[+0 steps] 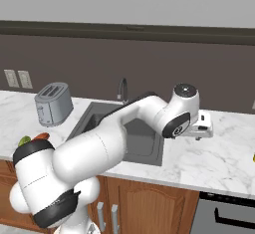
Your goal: Remove the sweet potato and mango from the sink. Then move the bowl and cup from the counter to the sink for washing.
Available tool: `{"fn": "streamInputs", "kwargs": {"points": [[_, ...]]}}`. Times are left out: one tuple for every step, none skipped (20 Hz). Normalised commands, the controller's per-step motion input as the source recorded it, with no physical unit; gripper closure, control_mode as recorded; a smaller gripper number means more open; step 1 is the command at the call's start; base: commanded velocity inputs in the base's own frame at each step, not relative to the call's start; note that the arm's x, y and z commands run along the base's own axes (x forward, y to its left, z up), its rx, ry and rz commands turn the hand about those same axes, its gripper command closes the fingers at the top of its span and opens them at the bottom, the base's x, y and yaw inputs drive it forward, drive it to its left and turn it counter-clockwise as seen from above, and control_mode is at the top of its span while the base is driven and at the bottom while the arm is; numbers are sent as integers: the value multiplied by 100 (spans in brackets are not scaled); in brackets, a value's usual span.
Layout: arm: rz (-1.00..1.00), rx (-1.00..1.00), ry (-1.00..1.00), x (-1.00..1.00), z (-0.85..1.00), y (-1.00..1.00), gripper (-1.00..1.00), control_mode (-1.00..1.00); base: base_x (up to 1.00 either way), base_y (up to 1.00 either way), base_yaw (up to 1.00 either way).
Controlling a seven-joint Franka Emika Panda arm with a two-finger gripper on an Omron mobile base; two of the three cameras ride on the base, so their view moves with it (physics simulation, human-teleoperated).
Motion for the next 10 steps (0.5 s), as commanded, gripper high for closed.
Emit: {"fn": "streamInputs", "kwargs": {"points": [[0, -12, 9, 0, 4, -22, -100, -100, 0, 0, 0], [0, -13, 12, 0, 5, -19, -100, -100, 0, 0, 0], [0, -14, 13, 0, 7, -19, -100, -100, 0, 0, 0], [0, -14, 15, 2, 7, -19, -100, -100, 0, 0, 0], [0, -14, 14, 1, 7, -21, -100, -100, 0, 0, 0], [0, -12, 11, 1, 6, -24, -100, -100, 0, 0, 0], [0, -9, 10, 0, 5, -26, -100, -100, 0, 0, 0], [0, -6, 11, 0, 5, -28, -100, -100, 0, 0, 0], [0, -4, 11, 0, 5, -28, -100, -100, 0, 0, 0], [0, -2, 10, 1, 7, -25, -100, -100, 0, 0, 0]]}}
